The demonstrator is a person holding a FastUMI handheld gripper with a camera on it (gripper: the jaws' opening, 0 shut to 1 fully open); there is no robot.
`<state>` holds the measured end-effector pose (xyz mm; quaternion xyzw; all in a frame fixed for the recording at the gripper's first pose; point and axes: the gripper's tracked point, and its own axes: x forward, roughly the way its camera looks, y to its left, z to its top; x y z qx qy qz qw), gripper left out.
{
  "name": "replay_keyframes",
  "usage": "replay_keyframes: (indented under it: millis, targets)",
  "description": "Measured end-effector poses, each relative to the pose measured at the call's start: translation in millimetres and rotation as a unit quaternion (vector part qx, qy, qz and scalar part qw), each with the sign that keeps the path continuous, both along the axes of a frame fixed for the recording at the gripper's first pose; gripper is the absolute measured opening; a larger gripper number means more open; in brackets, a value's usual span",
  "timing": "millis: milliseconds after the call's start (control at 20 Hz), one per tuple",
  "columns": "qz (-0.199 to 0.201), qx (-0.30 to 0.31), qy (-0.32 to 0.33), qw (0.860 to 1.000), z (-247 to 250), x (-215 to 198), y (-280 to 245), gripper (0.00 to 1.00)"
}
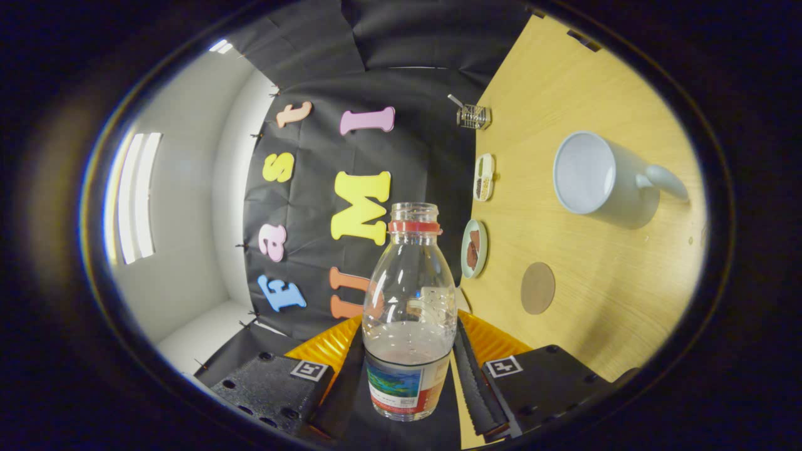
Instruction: Take the bottle from table, then pour the juice into the cup, finally place the bottle on the coaster
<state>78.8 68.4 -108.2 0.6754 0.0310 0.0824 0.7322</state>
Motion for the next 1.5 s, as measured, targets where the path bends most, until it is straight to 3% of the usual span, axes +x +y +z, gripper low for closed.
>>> replay_keyframes:
  millis: [850,1500]
  targets:
    - [-0.016,0.078,-0.006,0.997,4,-5,-32,0.76]
    - [-0.016,0.093,-0.013,0.995,1,-5,-33,0.76]
